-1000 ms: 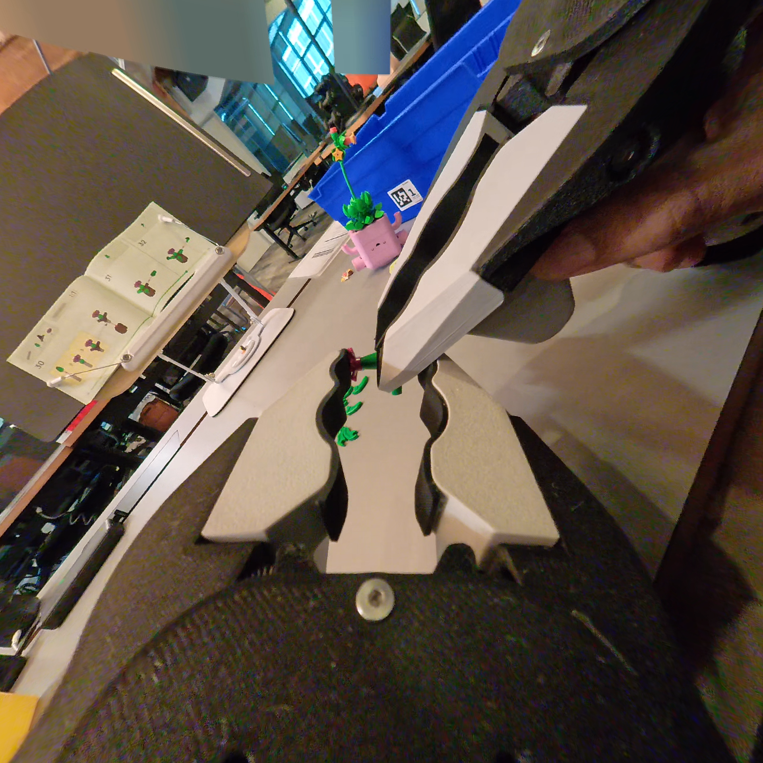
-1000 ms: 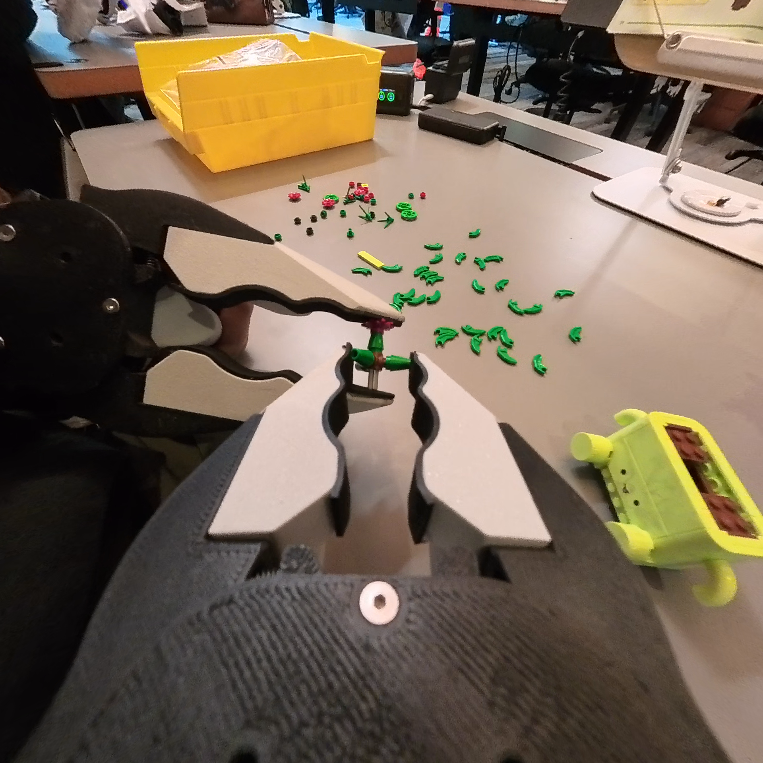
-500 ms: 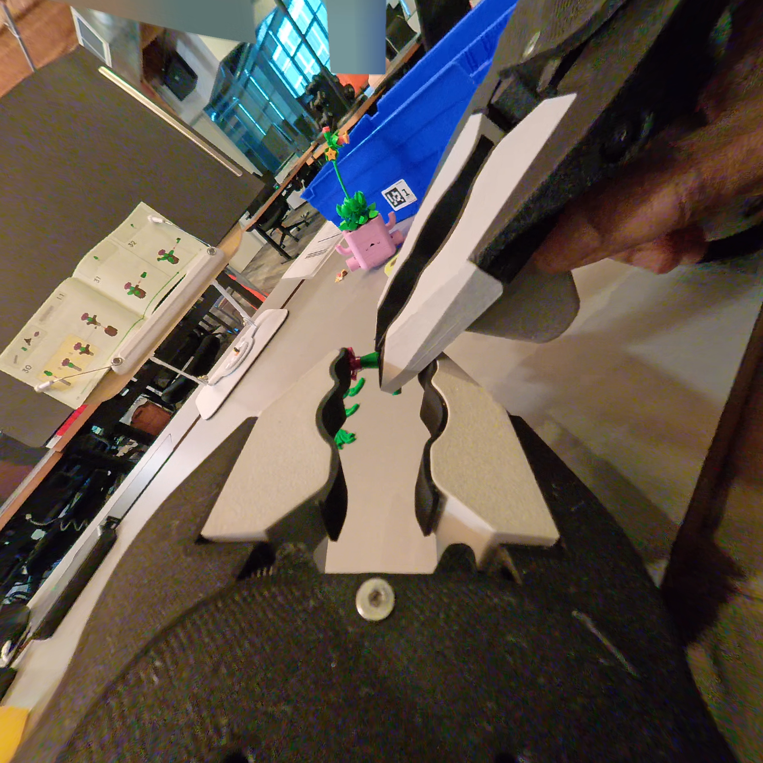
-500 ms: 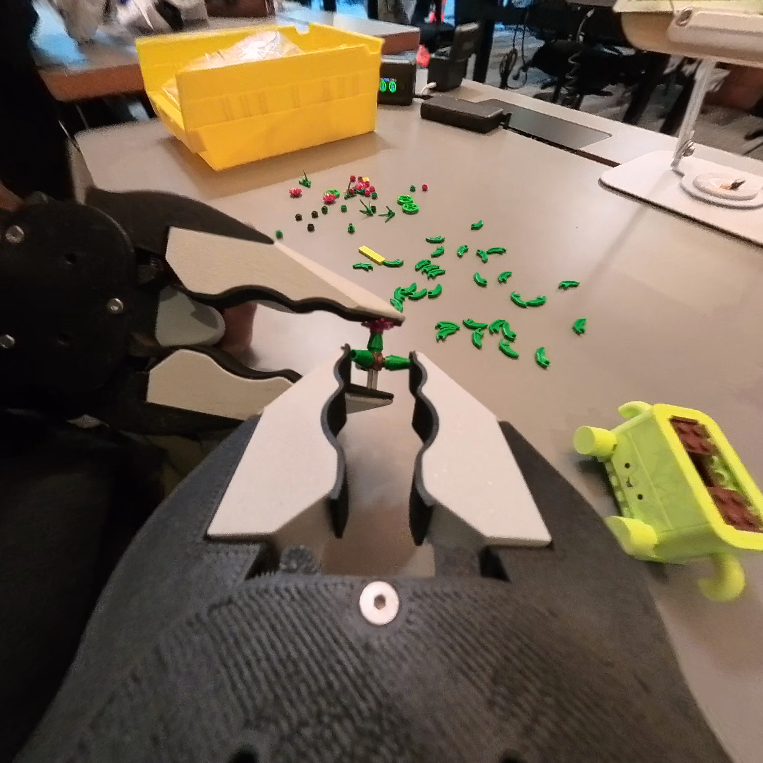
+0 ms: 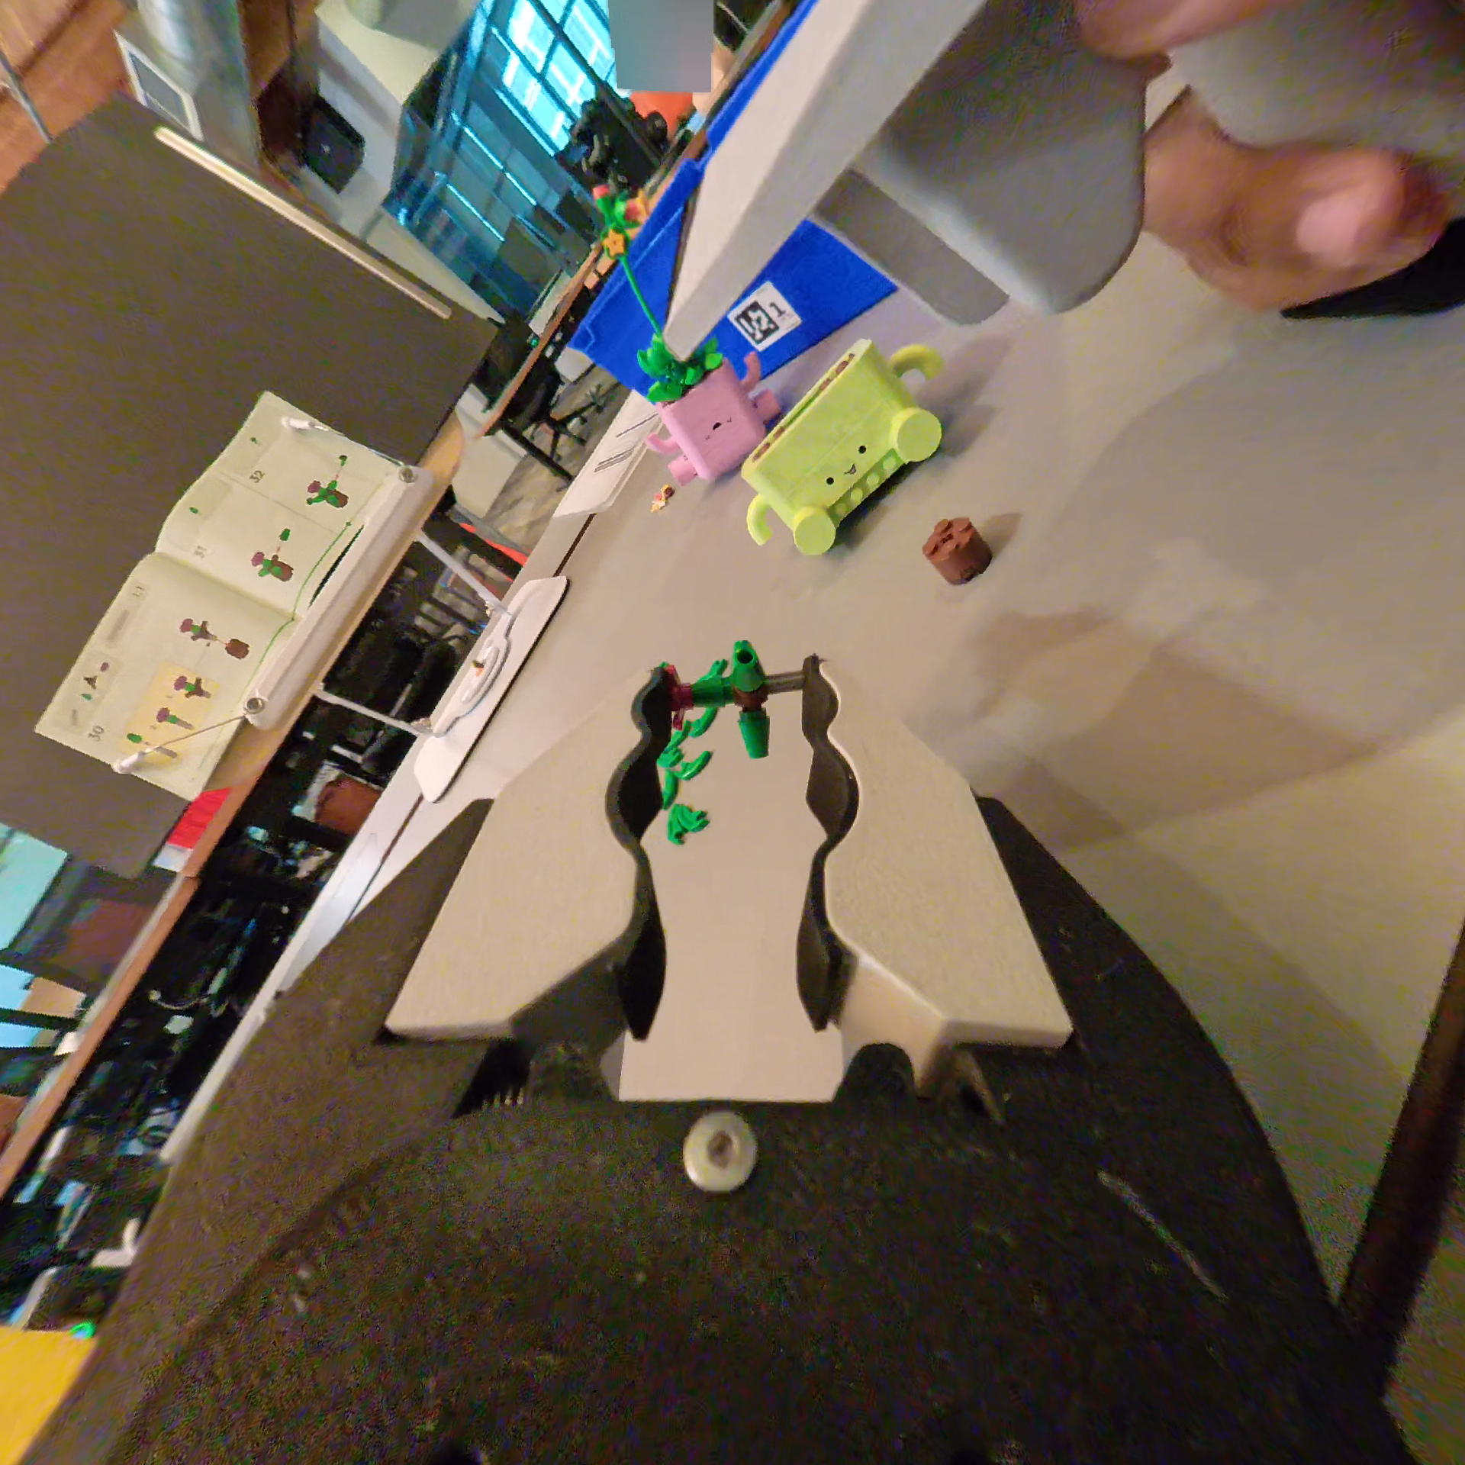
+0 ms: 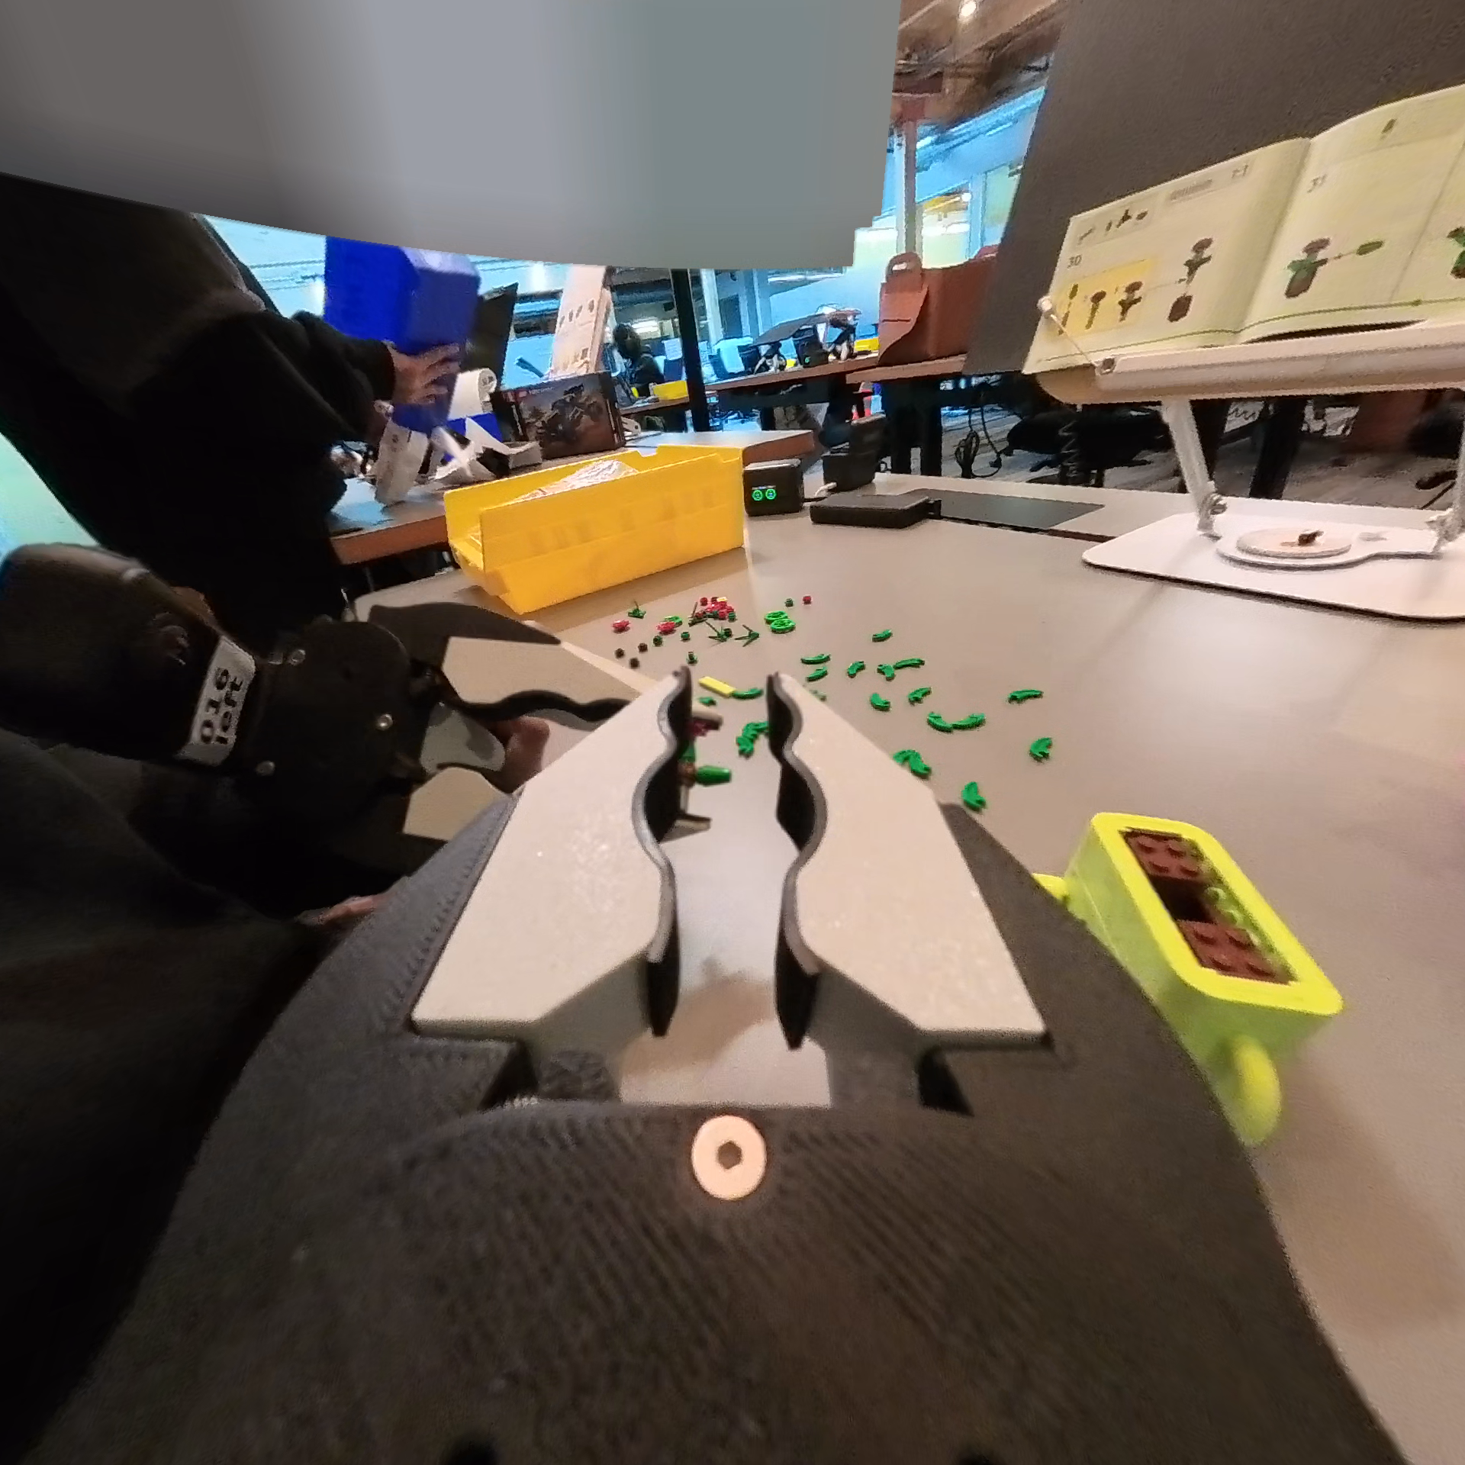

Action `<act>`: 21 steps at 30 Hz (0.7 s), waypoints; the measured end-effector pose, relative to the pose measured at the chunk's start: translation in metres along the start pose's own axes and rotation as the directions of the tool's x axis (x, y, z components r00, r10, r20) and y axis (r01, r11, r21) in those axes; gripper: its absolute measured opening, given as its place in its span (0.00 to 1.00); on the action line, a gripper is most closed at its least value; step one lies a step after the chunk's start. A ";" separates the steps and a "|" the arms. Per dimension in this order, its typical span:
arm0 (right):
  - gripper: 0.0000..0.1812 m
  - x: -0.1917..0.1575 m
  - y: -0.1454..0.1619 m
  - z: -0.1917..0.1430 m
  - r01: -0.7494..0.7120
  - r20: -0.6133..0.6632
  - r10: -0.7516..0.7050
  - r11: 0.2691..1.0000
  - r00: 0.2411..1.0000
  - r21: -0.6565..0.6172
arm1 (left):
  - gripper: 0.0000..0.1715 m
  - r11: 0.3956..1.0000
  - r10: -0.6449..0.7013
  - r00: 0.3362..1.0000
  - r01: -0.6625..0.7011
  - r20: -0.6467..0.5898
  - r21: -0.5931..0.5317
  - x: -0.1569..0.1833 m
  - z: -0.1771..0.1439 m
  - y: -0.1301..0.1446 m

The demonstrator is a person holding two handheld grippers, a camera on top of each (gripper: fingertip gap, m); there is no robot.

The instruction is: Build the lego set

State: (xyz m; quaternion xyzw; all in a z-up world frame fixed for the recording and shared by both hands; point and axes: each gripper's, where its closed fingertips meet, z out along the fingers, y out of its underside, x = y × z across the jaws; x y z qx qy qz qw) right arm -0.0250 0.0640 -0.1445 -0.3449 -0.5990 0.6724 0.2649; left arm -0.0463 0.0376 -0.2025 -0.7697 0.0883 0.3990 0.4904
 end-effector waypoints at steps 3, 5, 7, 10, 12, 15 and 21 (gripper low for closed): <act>0.10 -0.003 0.002 0.002 0.010 0.011 -0.010 1.000 1.000 -0.013 | 0.19 1.000 0.009 1.000 -0.009 0.003 0.001 0.001 0.000 0.000; 0.10 -0.006 0.003 0.003 0.011 0.030 -0.011 1.000 0.999 -0.021 | 0.18 1.000 -0.012 1.000 0.012 0.003 0.006 -0.002 0.000 0.000; 0.11 -0.007 0.004 0.003 0.017 0.037 -0.016 1.000 0.999 -0.023 | 0.19 0.999 -0.042 0.999 0.042 0.000 0.014 -0.005 -0.001 -0.001; 0.10 -0.006 0.002 0.002 0.012 0.033 -0.011 1.000 0.999 -0.011 | 0.18 0.997 -0.068 0.998 0.068 0.000 0.026 -0.008 -0.002 -0.002; 0.10 -0.004 0.001 0.001 -0.012 0.036 0.012 1.000 0.999 -0.007 | 0.18 0.997 -0.065 0.998 0.065 -0.002 0.031 -0.007 -0.003 -0.002; 0.13 -0.001 -0.001 -0.001 -0.071 0.049 0.070 0.997 0.996 0.011 | 0.18 0.998 -0.052 0.999 0.052 -0.004 0.041 -0.006 -0.004 -0.004; 0.16 0.003 -0.006 -0.005 -0.151 0.066 0.147 0.987 0.987 0.052 | 0.18 0.993 -0.094 0.996 0.094 -0.005 0.074 -0.011 -0.008 -0.007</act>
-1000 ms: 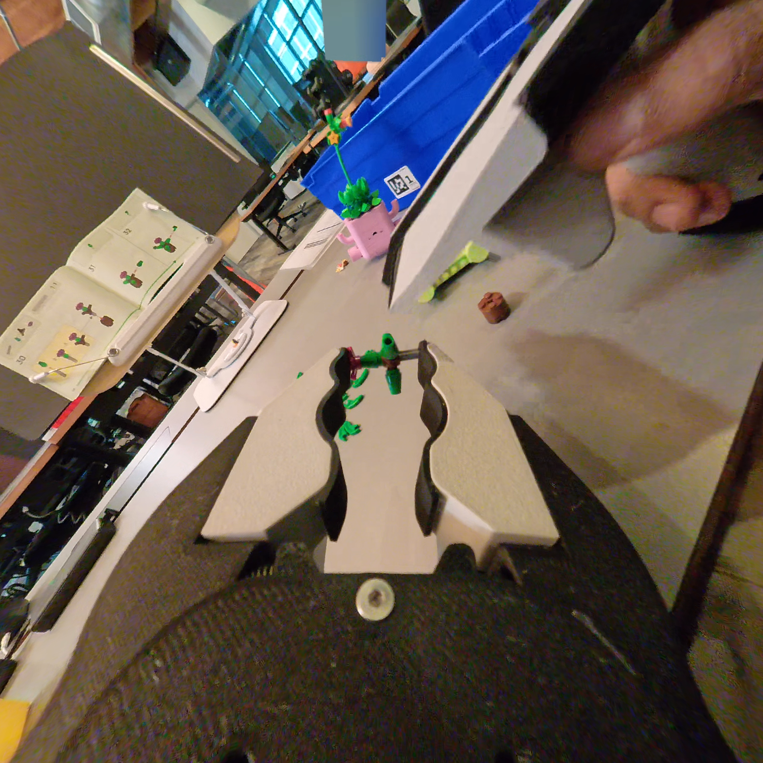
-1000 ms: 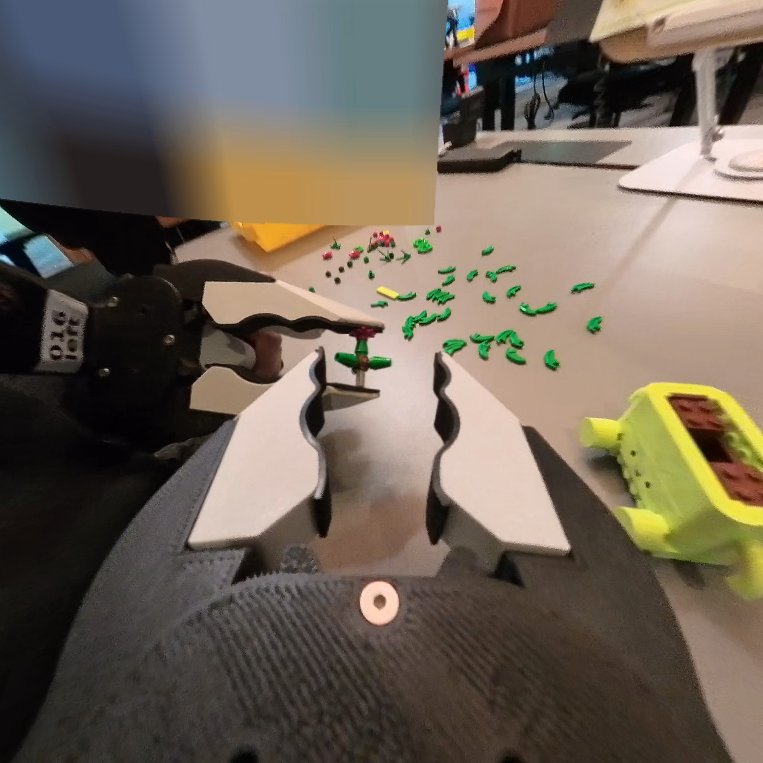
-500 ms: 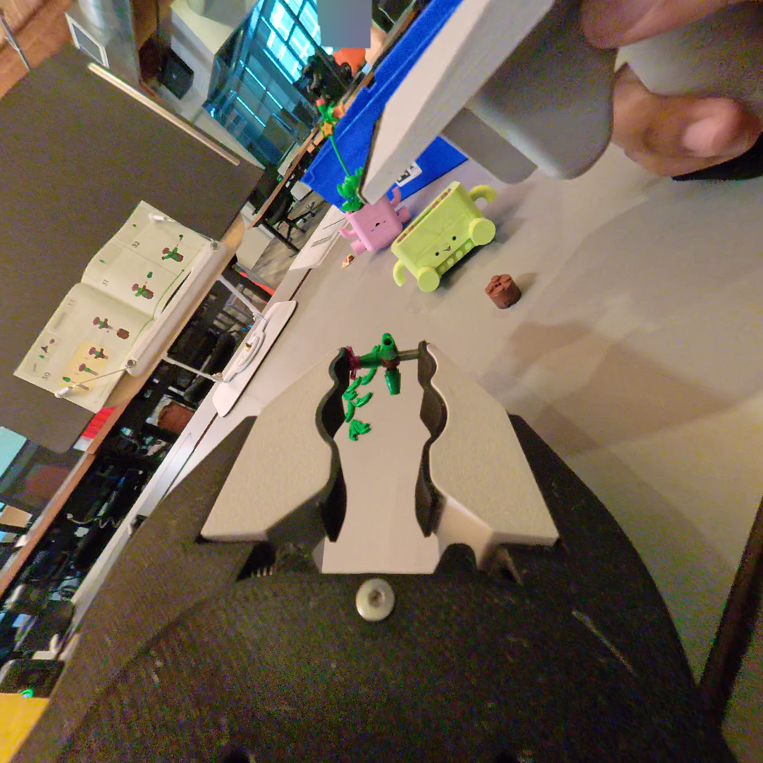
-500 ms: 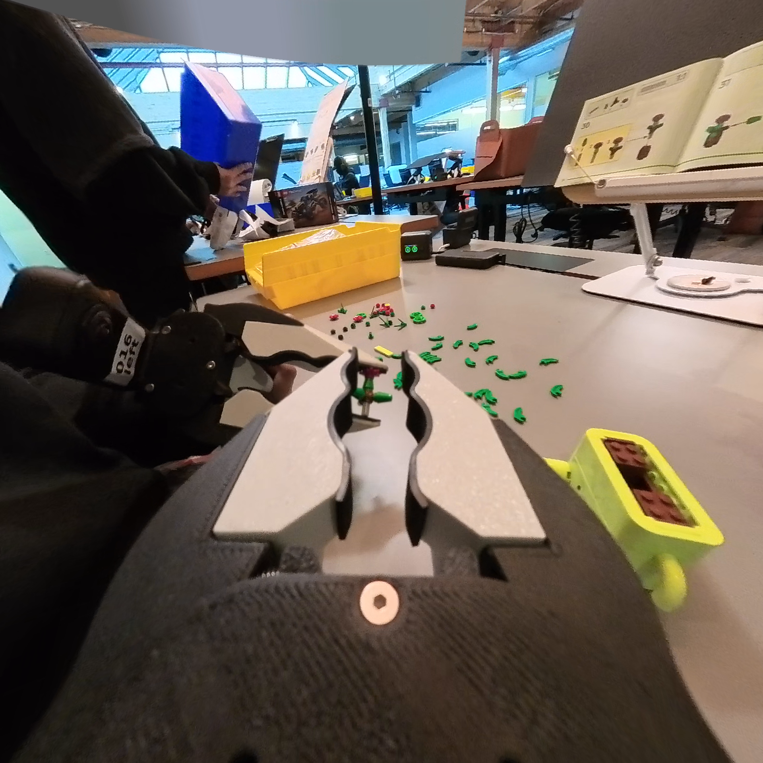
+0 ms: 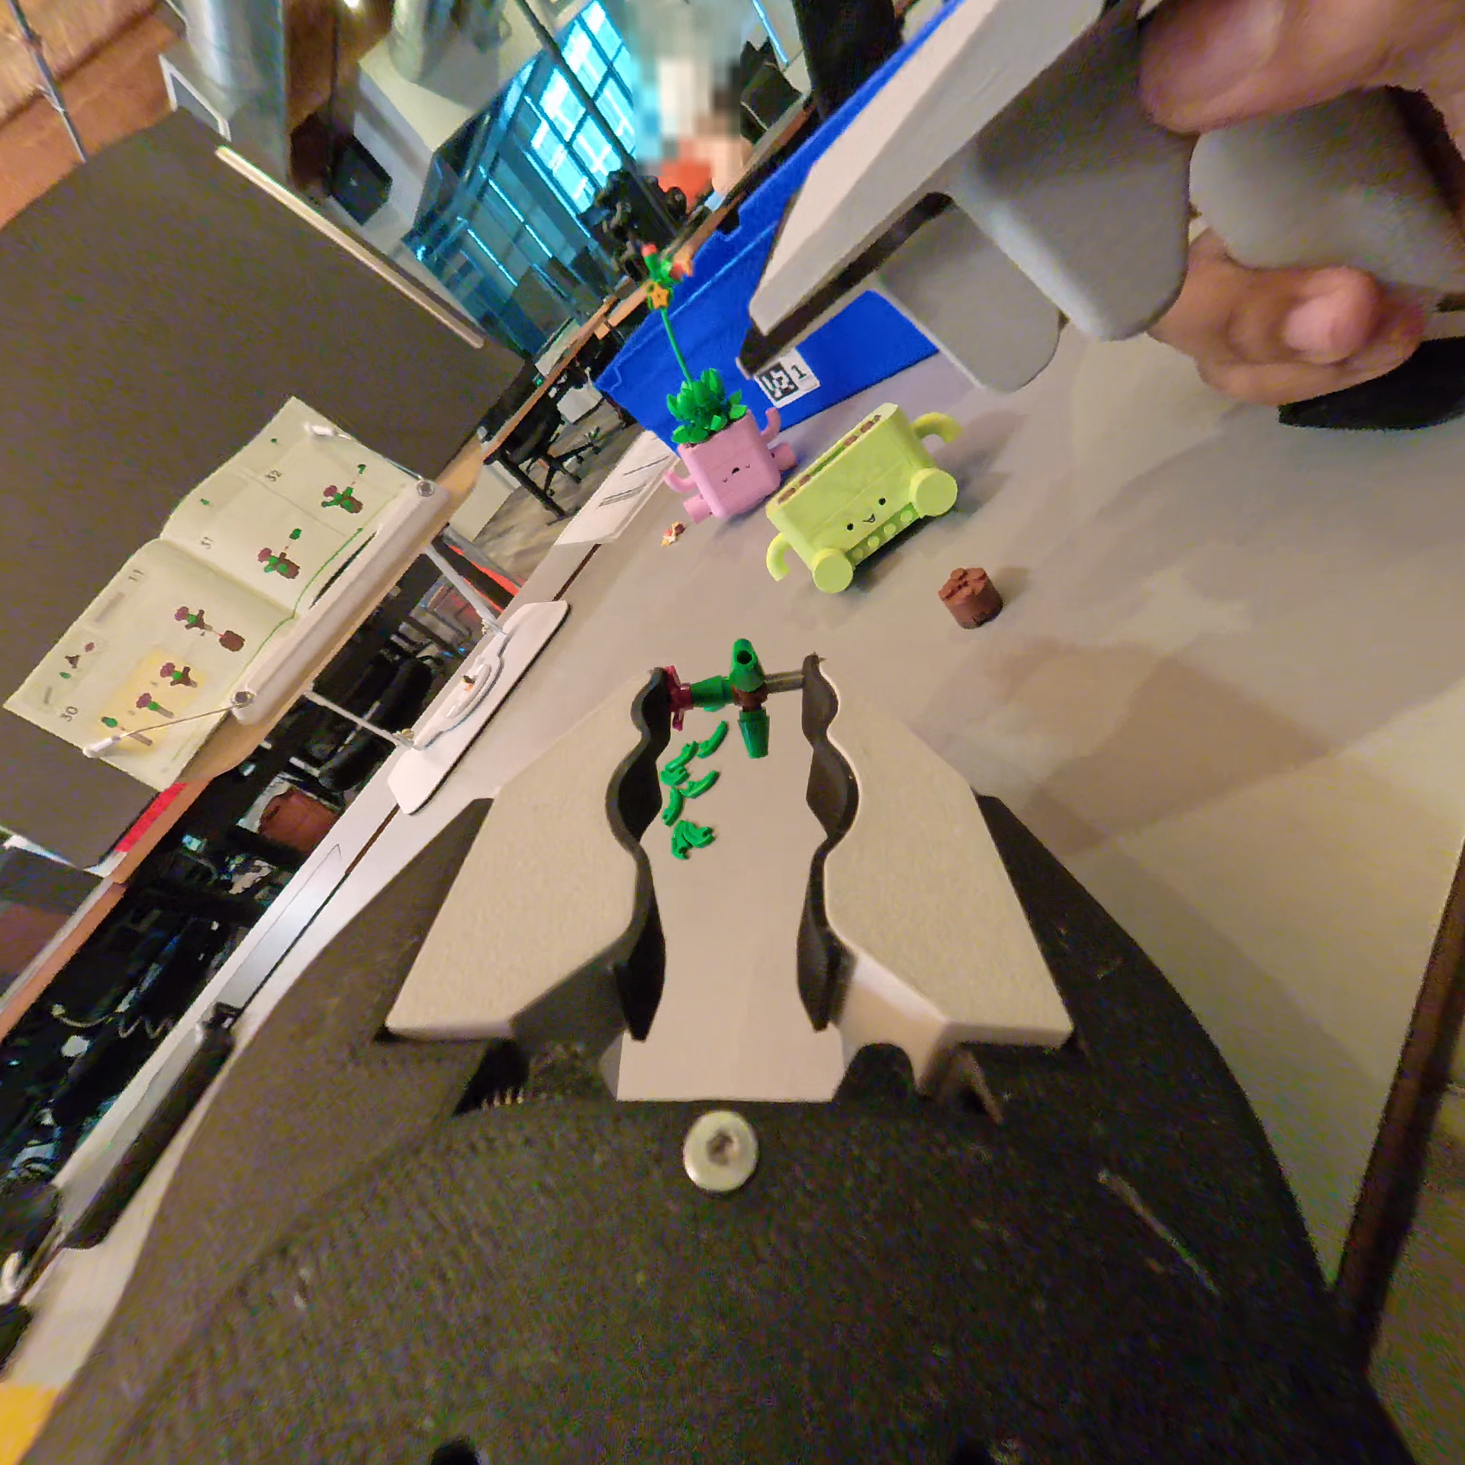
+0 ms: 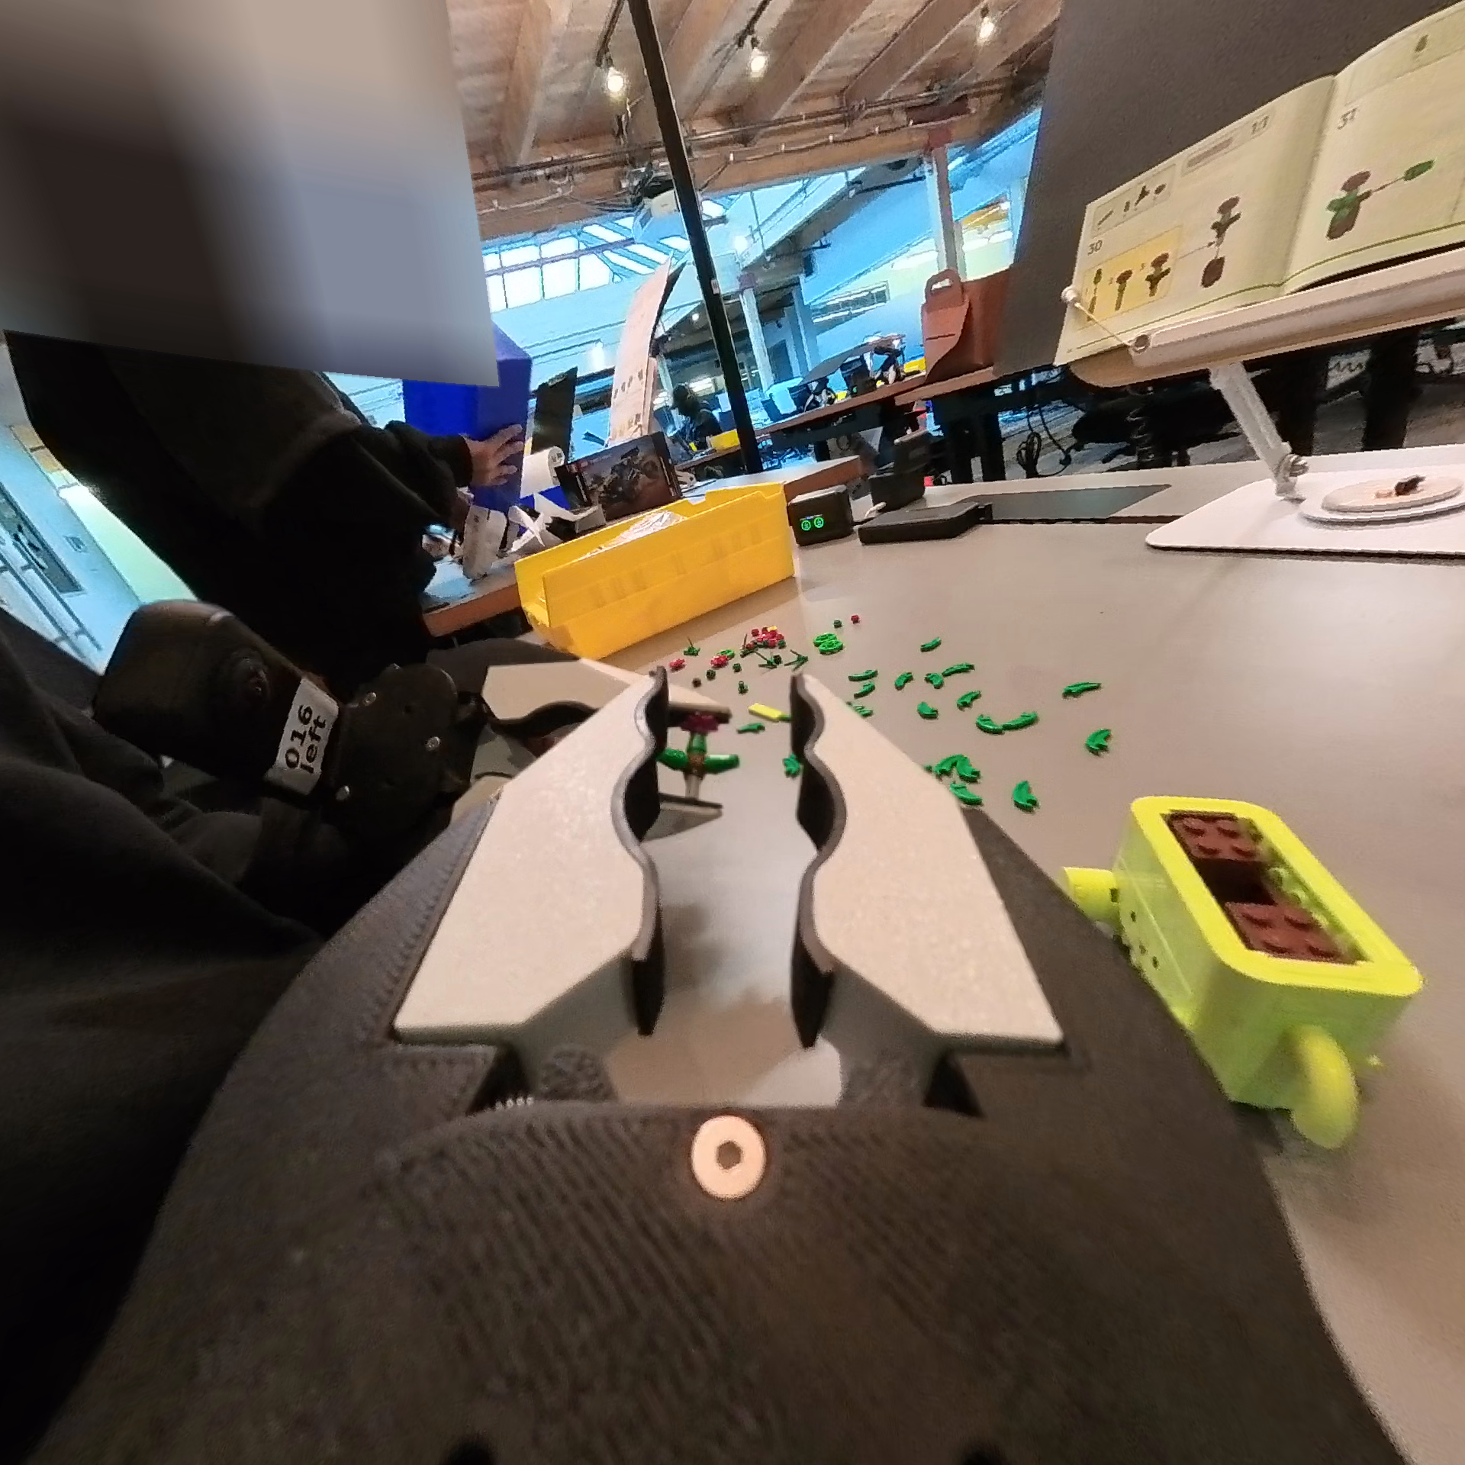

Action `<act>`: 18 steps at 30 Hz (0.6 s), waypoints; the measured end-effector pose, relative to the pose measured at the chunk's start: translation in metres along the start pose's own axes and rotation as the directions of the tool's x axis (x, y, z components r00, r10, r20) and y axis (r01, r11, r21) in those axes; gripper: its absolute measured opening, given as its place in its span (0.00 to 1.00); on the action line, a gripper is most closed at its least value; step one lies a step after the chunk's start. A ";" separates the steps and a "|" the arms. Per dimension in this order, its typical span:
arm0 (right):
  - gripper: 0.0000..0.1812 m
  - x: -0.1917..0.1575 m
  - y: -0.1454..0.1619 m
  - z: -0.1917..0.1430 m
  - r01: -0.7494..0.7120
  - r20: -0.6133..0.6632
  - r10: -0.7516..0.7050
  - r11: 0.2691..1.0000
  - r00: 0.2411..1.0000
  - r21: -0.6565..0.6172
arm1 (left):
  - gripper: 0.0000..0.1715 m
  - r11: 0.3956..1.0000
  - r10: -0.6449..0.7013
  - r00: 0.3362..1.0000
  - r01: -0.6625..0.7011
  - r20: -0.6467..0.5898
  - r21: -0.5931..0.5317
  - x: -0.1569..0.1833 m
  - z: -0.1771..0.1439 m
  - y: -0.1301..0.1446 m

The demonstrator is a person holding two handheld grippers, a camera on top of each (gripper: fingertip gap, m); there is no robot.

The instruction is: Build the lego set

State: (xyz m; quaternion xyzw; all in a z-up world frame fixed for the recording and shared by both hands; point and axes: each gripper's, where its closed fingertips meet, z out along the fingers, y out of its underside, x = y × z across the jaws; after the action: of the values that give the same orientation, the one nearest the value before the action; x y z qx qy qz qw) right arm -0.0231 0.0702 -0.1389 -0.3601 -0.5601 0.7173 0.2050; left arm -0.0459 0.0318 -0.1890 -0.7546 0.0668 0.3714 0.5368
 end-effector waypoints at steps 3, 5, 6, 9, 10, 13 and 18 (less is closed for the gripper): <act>0.16 -0.002 0.005 0.003 0.023 -0.005 -0.023 0.999 1.000 -0.033 | 0.18 0.999 -0.040 0.999 0.040 0.017 0.011 -0.010 -0.003 0.003; 0.16 -0.003 0.008 0.006 0.037 -0.007 -0.038 0.998 0.999 -0.054 | 0.18 0.996 -0.090 0.995 0.090 0.030 0.014 -0.021 -0.005 0.007; 0.16 -0.003 0.009 0.007 0.042 -0.009 -0.042 0.997 0.999 -0.061 | 0.18 0.991 -0.133 0.991 0.132 0.032 0.025 -0.027 -0.007 0.007; 0.16 -0.002 0.010 0.008 0.039 -0.009 -0.040 0.997 0.999 -0.068 | 0.18 0.963 -0.265 0.964 0.263 0.030 0.059 -0.041 -0.011 0.008; 0.16 -0.002 0.010 0.008 0.033 -0.008 -0.034 0.997 0.999 -0.068 | 0.18 0.955 -0.292 0.956 0.289 0.028 0.064 -0.044 -0.011 0.009; 0.16 0.000 0.009 0.008 0.010 -0.004 -0.010 0.998 1.000 -0.062 | 0.18 0.949 -0.309 0.951 0.307 0.028 0.067 -0.046 -0.011 0.009; 0.16 0.002 0.007 0.007 -0.007 -0.004 0.007 0.999 1.000 -0.051 | 0.18 0.957 -0.288 0.957 0.286 0.026 0.059 -0.043 -0.010 0.009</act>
State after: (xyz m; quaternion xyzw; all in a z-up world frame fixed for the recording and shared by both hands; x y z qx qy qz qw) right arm -0.0288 0.0647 -0.1453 -0.3686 -0.5767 0.7027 0.1942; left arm -0.0762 0.0062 -0.1667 -0.7351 -0.0424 0.3005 0.6062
